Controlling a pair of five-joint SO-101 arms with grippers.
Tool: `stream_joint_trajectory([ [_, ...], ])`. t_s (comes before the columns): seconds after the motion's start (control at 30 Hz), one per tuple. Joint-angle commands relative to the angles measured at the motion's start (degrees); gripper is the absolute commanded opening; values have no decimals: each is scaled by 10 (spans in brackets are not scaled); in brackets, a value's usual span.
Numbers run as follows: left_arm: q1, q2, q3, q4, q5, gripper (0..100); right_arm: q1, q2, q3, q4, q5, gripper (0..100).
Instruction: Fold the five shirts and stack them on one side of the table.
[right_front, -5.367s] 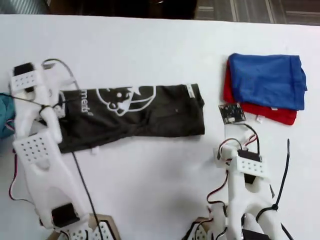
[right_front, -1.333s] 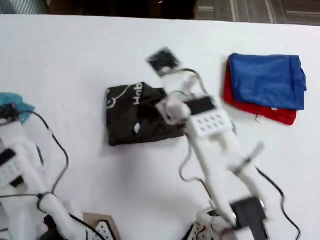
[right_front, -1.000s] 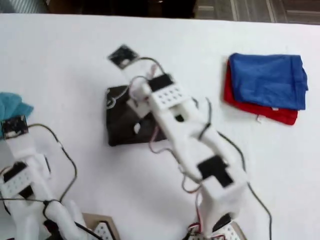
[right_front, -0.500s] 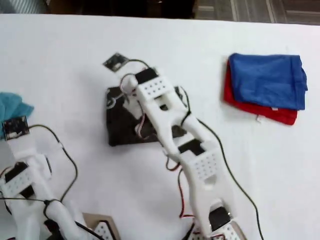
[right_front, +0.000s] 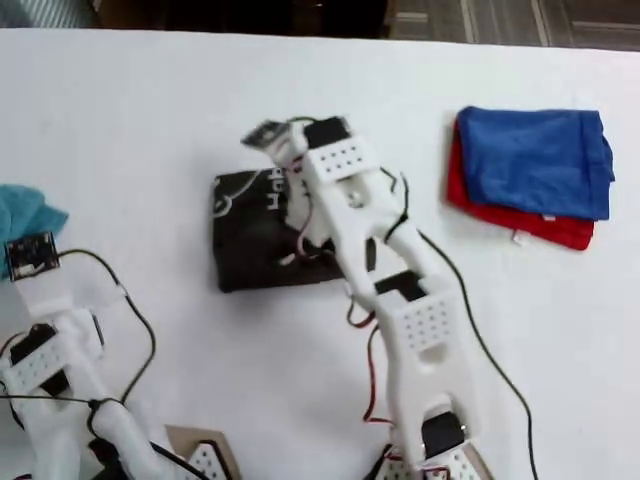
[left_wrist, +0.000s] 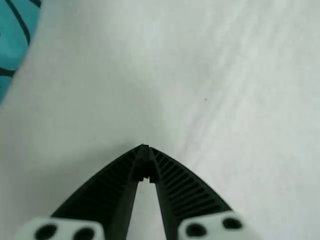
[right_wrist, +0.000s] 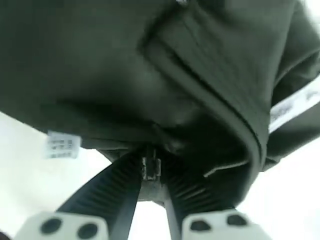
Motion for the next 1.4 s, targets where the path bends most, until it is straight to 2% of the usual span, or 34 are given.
stream_joint_trajectory([
  [0.0, -4, -13, -1, -8, 4, 26, 44, -51, 51, 15, 32, 20],
  [0.17, -4, -13, -1, -8, 4, 26, 112, -145, 141, 15, 87, 20],
  [0.3, -4, -13, -1, -8, 4, 26, 124, -208, 155, 12, 106, 20],
  [0.43, -4, -13, -1, -8, 4, 26, 75, -229, 155, -15, 102, 20],
  [0.67, -4, -13, -1, -8, 4, 26, -26, -188, 157, -116, 15, 20],
  [0.83, -5, -13, -1, -8, 4, 26, -44, -112, 154, -139, 13, 20],
  [1.2, -4, -13, -1, -8, 4, 26, 66, -63, 55, -237, 11, 20],
  [1.37, -4, -13, -1, -8, 4, 26, 94, -63, 38, -286, 11, 20],
])
